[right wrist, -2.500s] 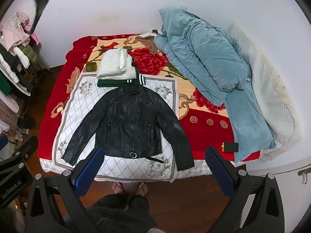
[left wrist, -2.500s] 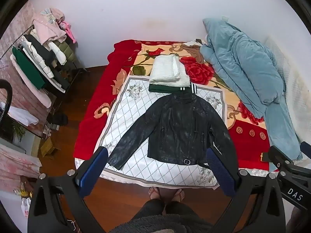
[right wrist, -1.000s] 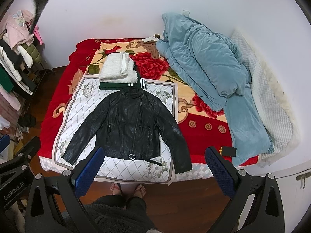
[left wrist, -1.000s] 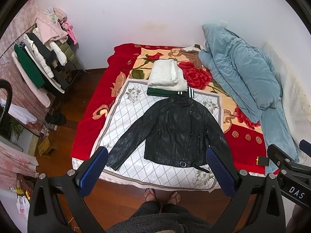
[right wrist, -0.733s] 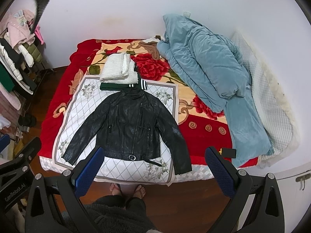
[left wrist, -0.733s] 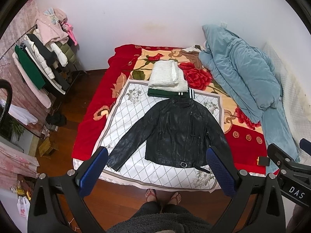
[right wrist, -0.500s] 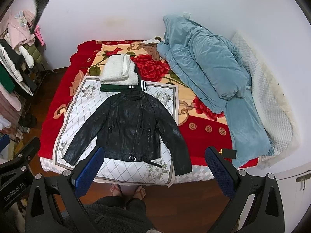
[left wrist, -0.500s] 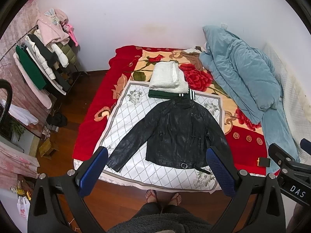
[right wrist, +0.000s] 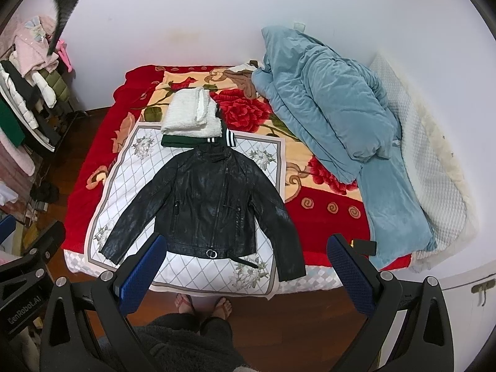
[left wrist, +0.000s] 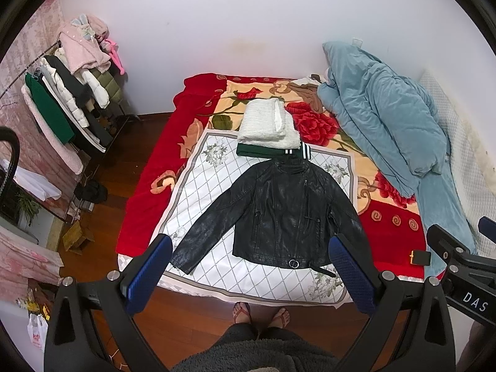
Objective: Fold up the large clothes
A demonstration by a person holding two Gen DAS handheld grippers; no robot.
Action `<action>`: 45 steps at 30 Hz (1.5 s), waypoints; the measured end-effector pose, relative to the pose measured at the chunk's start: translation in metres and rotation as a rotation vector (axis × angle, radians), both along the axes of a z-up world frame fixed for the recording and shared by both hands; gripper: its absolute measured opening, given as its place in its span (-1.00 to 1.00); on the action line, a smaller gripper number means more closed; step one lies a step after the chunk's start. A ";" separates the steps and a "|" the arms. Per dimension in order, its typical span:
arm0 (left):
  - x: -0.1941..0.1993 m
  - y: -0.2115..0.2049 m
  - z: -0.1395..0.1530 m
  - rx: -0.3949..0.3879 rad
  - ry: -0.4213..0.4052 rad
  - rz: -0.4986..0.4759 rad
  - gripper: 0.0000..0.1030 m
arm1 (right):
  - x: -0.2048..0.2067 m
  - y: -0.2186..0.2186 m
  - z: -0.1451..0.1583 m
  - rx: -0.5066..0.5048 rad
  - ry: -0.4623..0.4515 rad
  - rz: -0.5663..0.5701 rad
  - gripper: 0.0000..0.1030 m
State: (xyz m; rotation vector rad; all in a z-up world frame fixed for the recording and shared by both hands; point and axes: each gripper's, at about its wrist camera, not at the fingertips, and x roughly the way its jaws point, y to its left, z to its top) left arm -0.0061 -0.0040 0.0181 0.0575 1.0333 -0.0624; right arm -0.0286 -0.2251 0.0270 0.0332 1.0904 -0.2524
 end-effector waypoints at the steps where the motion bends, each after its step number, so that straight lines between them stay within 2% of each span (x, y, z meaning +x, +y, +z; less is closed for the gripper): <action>1: -0.001 -0.001 -0.001 0.002 -0.001 0.001 0.99 | 0.000 0.001 0.000 0.000 0.000 0.001 1.00; 27: -0.004 -0.003 -0.002 0.000 -0.007 -0.001 0.99 | -0.001 0.006 0.001 0.000 -0.002 -0.005 1.00; 29: 0.000 -0.003 -0.002 0.007 -0.022 -0.006 0.99 | 0.001 0.006 0.001 0.002 -0.002 -0.017 1.00; 32: 0.018 0.001 -0.016 0.028 -0.054 -0.005 0.99 | 0.008 0.000 -0.010 0.013 -0.022 -0.053 1.00; 35: 0.045 -0.001 -0.050 0.068 -0.084 0.000 0.99 | 0.014 -0.008 -0.040 0.035 -0.054 -0.102 1.00; 38: 0.071 -0.008 -0.096 0.114 -0.087 0.004 0.99 | 0.025 -0.047 -0.095 0.069 -0.005 -0.224 0.97; 39: 0.078 -0.011 -0.111 0.133 -0.073 0.005 0.99 | 0.027 -0.067 -0.119 0.098 0.004 -0.278 0.91; 41: 0.098 -0.023 -0.152 0.170 -0.020 -0.002 1.00 | 0.027 -0.105 -0.173 0.156 0.062 -0.393 0.41; 42: 0.105 -0.029 -0.171 0.181 0.004 -0.006 1.00 | 0.025 -0.127 -0.207 0.196 0.103 -0.460 0.40; 43: 0.112 -0.035 -0.193 0.194 0.028 -0.006 1.00 | 0.024 -0.139 -0.227 0.224 0.120 -0.493 0.40; 44: 0.117 -0.039 -0.208 0.152 0.060 -0.012 1.00 | 0.017 -0.165 -0.269 0.294 0.143 -0.565 0.40; 45: 0.123 -0.048 -0.229 0.163 0.073 -0.016 1.00 | 0.008 -0.178 -0.298 0.329 0.161 -0.619 0.40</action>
